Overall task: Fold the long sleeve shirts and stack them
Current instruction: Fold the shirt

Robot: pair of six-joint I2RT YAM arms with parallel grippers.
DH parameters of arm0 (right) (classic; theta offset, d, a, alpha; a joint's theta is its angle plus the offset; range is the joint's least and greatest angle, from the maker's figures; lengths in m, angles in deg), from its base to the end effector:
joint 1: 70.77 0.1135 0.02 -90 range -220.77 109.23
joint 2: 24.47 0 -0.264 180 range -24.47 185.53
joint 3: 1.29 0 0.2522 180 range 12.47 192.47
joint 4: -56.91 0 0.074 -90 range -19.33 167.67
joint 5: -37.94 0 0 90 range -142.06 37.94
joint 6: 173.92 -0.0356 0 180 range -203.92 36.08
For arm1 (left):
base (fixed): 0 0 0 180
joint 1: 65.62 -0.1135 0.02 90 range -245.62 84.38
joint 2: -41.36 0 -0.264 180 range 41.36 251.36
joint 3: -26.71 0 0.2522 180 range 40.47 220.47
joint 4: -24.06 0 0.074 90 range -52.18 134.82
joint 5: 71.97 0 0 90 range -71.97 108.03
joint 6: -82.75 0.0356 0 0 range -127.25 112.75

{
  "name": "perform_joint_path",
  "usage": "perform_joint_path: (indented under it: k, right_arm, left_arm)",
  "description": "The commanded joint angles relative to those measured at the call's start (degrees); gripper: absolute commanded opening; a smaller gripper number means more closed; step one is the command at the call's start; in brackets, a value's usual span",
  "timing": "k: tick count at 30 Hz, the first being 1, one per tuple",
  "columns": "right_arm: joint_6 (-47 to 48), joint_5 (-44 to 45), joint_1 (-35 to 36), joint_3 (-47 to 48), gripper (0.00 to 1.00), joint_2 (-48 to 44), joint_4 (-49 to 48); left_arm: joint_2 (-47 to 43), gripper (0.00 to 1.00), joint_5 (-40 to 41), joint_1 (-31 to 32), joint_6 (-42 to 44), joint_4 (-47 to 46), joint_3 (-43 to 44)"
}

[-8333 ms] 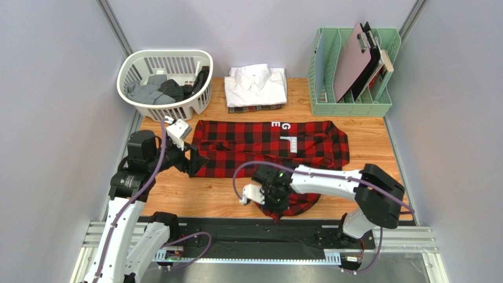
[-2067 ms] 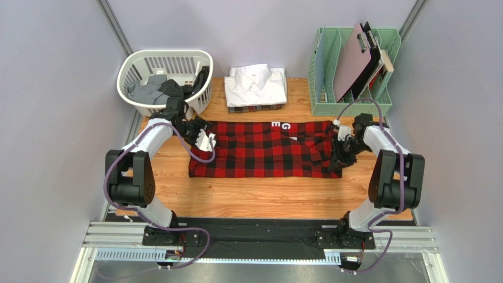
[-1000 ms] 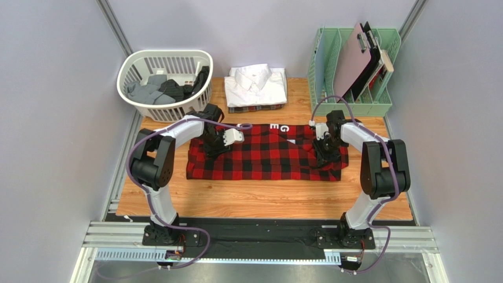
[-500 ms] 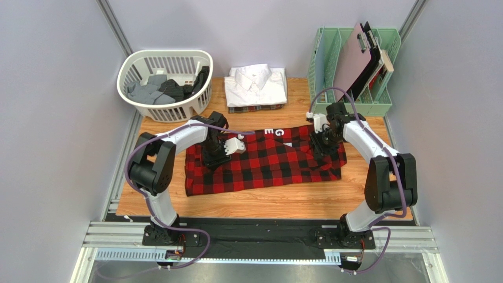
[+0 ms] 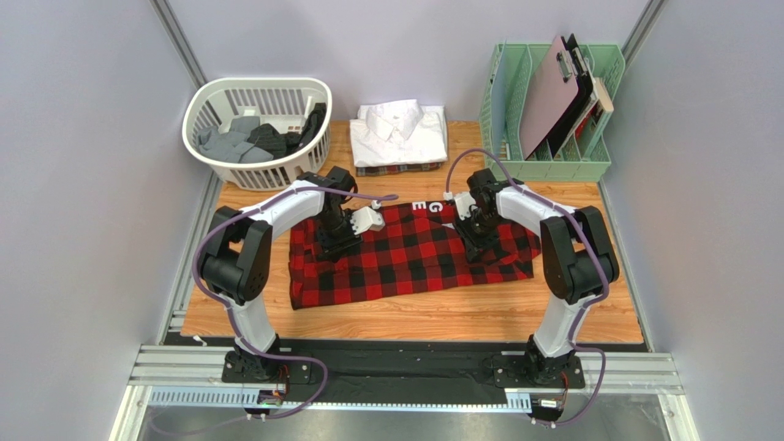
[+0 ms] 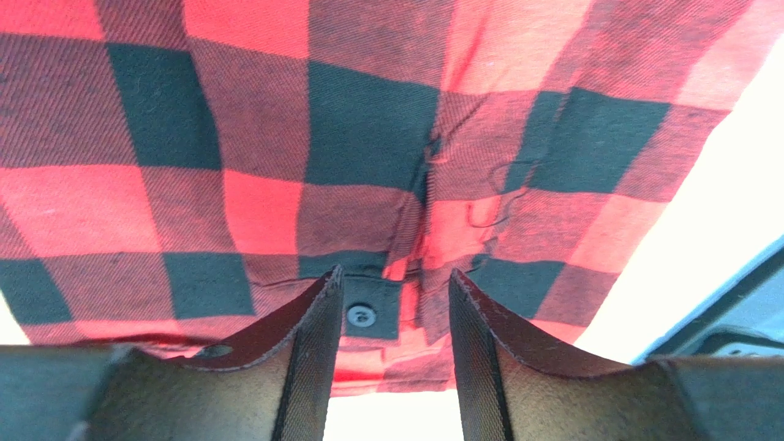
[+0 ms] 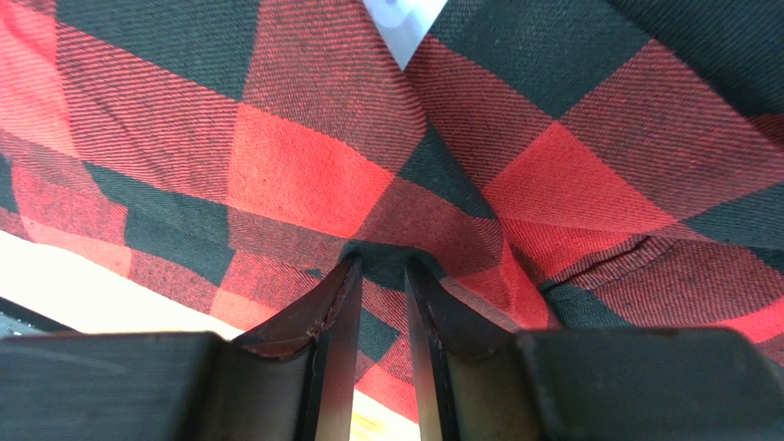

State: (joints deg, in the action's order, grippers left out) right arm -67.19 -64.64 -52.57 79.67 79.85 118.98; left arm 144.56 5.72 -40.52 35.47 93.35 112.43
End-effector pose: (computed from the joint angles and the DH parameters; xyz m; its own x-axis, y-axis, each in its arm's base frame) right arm 0.3068 0.1090 0.1609 -0.8144 -0.5635 -0.1388 -0.5803 0.7931 0.1850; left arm 0.2929 -0.1456 0.1862 -0.3757 0.9079 -0.1858 0.9259 0.3589 -0.1182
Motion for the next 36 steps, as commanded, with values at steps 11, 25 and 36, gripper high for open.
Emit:
perform_joint_path:
  k: [11, 25, 36]
  right_arm:
    - [2.1, 6.5, 12.6, 5.8, 0.31, 7.7, -4.9]
    - [6.9, 14.4, 12.4, 20.1, 0.29, 18.2, -2.3]
    - [9.5, 8.4, 5.7, 17.4, 0.31, 15.2, -2.3]
  left_arm:
    - [-3.4, 0.38, 7.3, 0.0, 6.0, 2.1, -13.7]
    - [-3.2, 0.32, 1.1, 3.5, 3.4, 7.9, -12.3]
    - [2.4, 0.29, -3.2, 19.9, 1.1, 9.3, -6.2]
